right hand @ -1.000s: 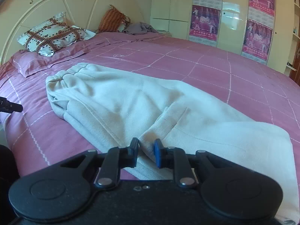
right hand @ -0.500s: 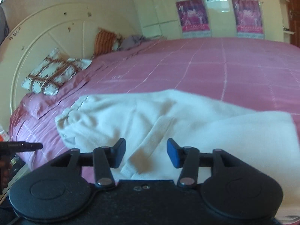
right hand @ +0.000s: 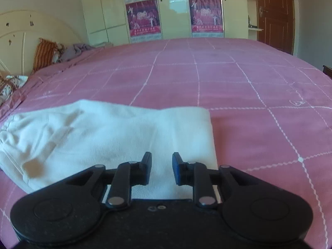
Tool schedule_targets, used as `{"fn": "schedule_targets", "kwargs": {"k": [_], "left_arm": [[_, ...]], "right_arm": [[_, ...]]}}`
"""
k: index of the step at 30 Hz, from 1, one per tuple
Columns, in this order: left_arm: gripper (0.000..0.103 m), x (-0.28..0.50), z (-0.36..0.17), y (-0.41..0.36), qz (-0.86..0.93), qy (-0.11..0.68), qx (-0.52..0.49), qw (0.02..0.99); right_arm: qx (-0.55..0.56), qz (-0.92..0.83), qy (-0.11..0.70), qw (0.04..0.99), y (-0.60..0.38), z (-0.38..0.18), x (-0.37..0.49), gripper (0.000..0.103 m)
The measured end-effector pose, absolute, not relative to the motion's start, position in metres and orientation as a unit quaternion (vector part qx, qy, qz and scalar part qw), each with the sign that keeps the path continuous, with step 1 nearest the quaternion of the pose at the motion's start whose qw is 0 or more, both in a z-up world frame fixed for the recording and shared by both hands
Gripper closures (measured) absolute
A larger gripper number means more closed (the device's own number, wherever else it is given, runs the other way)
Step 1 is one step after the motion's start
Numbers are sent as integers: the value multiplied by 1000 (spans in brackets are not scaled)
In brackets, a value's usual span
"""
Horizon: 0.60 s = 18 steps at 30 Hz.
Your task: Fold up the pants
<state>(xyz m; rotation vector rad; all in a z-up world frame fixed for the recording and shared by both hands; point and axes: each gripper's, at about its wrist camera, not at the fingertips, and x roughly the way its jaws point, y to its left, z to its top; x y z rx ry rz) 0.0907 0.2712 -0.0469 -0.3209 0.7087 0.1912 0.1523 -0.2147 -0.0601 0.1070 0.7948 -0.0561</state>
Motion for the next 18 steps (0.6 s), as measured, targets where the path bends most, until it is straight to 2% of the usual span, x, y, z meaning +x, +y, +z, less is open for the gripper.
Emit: {"fn": "schedule_targets", "kwargs": {"k": [1, 7, 14, 18], "left_arm": [[31, 91, -47, 270, 93, 346, -154, 921], [31, 91, -47, 270, 91, 345, -156, 921], [31, 92, -56, 291, 84, 324, -252, 908], [31, 94, -64, 293, 88, 330, -263, 903]], "right_arm": [[41, -28, 412, 910, -215, -68, 155, 80], [66, -33, 356, 931, -229, -46, 131, 76], [79, -41, 337, 937, -245, -36, 102, 74], [99, -52, 343, 933, -248, -36, 80, 69]]}}
